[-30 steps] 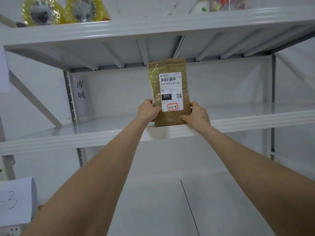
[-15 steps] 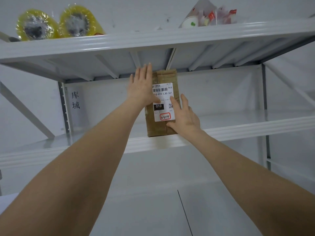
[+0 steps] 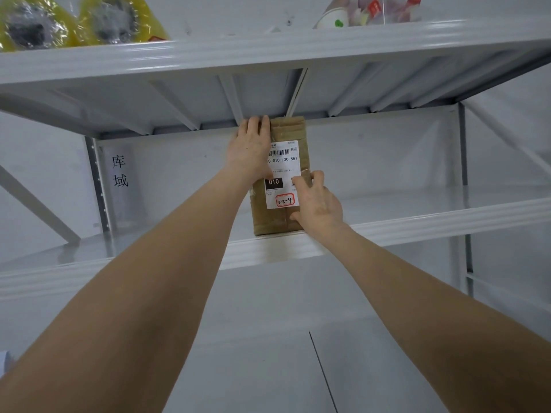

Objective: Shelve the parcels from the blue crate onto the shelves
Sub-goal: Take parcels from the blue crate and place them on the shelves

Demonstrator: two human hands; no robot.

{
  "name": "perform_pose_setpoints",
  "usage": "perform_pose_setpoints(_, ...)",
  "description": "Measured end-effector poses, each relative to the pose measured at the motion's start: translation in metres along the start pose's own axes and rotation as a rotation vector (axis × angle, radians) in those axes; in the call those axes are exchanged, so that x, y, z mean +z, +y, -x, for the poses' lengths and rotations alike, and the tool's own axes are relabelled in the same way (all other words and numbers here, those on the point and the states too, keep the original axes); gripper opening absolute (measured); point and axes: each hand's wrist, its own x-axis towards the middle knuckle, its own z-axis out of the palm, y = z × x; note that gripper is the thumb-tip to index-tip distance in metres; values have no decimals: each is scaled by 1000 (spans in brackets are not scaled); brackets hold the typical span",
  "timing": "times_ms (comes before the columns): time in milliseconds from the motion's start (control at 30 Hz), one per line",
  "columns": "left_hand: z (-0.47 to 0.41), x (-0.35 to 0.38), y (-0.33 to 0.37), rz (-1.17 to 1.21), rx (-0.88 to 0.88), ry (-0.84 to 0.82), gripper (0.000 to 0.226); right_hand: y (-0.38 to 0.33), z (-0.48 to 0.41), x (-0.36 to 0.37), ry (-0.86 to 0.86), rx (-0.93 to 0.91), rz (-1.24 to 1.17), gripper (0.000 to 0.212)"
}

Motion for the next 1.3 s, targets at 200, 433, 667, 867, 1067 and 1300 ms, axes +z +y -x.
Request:
perform_pose_setpoints(200, -10, 21, -10, 39, 10, 22, 116, -2, -15, 17, -25, 14, 0, 66)
perform_pose_setpoints(433, -21, 42, -20, 66, 24, 39, 114, -3, -30, 34, -27, 23, -2, 66)
perform_pose_setpoints(667, -24, 47, -23, 62, 31, 25, 115, -4, -32, 39, -16, 23, -13, 68)
perform_pose_setpoints(867, -20, 39, -27, -25, 54, 2, 111, -6, -26, 37, -37, 41, -9, 70)
perform_pose_setpoints(1067, 3, 28, -25, -27, 105, -26, 98, -12, -17, 31, -58, 71, 32, 65)
perform_pose_setpoints(1300, 49, 24, 2, 105, 114, -52, 62, -14, 8, 15, 21, 96, 135, 63)
